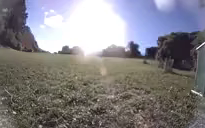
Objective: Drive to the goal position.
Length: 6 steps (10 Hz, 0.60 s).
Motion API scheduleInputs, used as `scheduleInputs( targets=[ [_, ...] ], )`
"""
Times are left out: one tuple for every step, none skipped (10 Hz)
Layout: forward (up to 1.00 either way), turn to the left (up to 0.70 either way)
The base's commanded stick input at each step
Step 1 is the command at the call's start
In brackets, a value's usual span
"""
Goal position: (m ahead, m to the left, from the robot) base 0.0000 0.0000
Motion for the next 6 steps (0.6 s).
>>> scheduleInputs(
  targets=[
    [0.0, -0.12],
    [0.0, 0.0],
    [0.0, 0.0],
    [0.0, 0.0],
    [0.0, 0.0],
    [0.0, 0.0]
  ],
)
